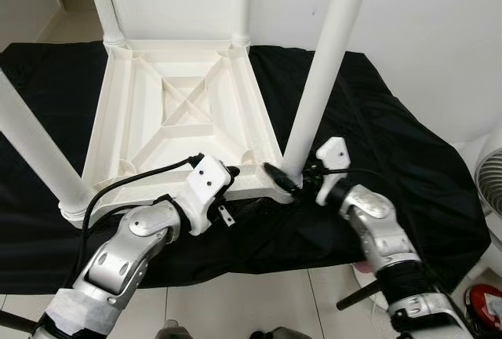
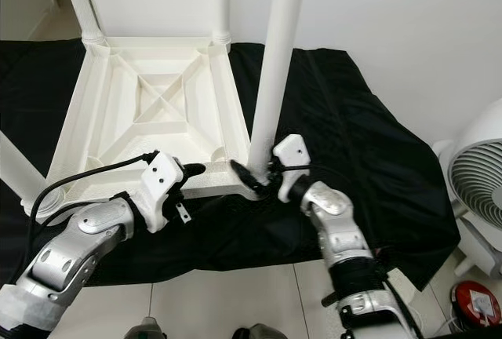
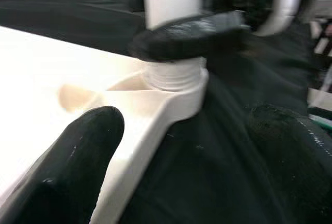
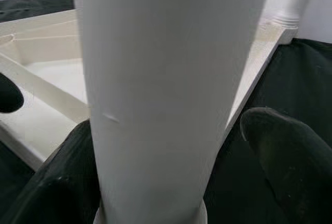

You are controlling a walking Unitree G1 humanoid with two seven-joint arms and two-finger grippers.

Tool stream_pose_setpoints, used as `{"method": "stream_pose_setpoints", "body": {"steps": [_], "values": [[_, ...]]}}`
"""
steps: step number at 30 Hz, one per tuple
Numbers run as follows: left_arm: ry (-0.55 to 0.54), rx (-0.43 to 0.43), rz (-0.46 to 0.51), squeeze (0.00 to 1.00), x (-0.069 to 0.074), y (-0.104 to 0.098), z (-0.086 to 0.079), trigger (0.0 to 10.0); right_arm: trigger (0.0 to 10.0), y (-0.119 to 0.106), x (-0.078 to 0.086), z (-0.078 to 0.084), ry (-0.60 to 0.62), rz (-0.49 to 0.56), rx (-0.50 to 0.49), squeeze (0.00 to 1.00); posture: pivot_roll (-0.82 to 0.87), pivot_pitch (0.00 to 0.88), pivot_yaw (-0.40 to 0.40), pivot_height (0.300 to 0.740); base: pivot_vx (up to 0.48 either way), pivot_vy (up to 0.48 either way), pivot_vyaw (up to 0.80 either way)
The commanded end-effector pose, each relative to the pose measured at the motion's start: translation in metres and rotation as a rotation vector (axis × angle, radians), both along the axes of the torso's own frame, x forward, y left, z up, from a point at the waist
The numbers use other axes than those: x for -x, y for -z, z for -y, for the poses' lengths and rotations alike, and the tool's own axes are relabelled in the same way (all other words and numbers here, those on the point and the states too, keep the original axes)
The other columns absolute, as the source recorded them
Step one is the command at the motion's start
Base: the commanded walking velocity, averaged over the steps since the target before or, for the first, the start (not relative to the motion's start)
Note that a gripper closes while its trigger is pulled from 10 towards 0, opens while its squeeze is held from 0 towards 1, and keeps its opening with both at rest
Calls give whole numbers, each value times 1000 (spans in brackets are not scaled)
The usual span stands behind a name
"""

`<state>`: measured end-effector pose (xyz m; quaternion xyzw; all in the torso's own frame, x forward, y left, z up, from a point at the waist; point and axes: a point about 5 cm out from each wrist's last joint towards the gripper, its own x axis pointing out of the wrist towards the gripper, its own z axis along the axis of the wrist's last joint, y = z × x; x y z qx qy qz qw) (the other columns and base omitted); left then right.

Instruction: Building children table

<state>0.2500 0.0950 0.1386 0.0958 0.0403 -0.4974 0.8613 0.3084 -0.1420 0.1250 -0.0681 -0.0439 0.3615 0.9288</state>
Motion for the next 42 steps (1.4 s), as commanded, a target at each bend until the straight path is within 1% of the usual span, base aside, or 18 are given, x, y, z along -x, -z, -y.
{"method": "stream_pose_setpoints", "body": {"steps": [1,2,3,4,5,12,16,17,18,25,28,34,40,42], "values": [[26,-8,-9,0,2,0,0,10000,10000,0,-2,3,-2,-3,3,0,100,0,-68,740,0,0,0],[25,-9,-12,0,2,1,0,10000,8314,1,-2,3,-10,-10,9,0,99,0,-67,740,0,0,0],[25,-9,-12,0,2,1,0,10000,8314,1,-2,3,-10,-10,9,0,99,0,-67,740,0,0,0],[27,-10,-15,0,3,1,0,10000,3059,2,-2,3,-15,-17,9,0,98,0,-65,740,0,0,0],[28,-11,-18,0,3,1,0,10000,0,3,-2,3,-20,-23,5,0,98,0,-65,740,0,0,0],[29,-13,-26,0,3,1,-1,10000,0,4,-1,5,-20,-35,-8,0,96,0,-63,740,0,0,0],[33,-7,-28,0,3,1,1,10000,0,5,-2,3,0,-37,-36,0,93,0,-60,740,0,0,0],[37,-6,-27,0,3,1,2,10000,9843,5,-4,1,18,-40,-48,0,95,0,-61,740,0,0,0],[39,-3,-25,0,2,1,3,10000,10000,5,-5,0,39,-43,-62,0,93,0,-62,740,0,0,0],[37,2,-20,0,0,0,3,10000,10000,5,-8,-2,74,-45,-82,0,88,0,-54,740,0,0,0],[43,2,-31,0,2,1,4,10000,10000,7,-10,0,129,-52,-97,0,94,0,-57,740,0,0,0],[39,3,-30,0,1,1,4,10000,10000,6,-11,-5,130,-51,-109,0,91,0,-56,740,0,0,0],[35,8,-29,0,2,0,3,10000,10000,7,-10,-2,151,-55,-111,0,90,0,-57,740,0,0,0],[31,8,-31,0,2,1,3,10000,10000,8,-11,0,187,-58,-107,0,88,0,-56,740,0,0,0]]}}
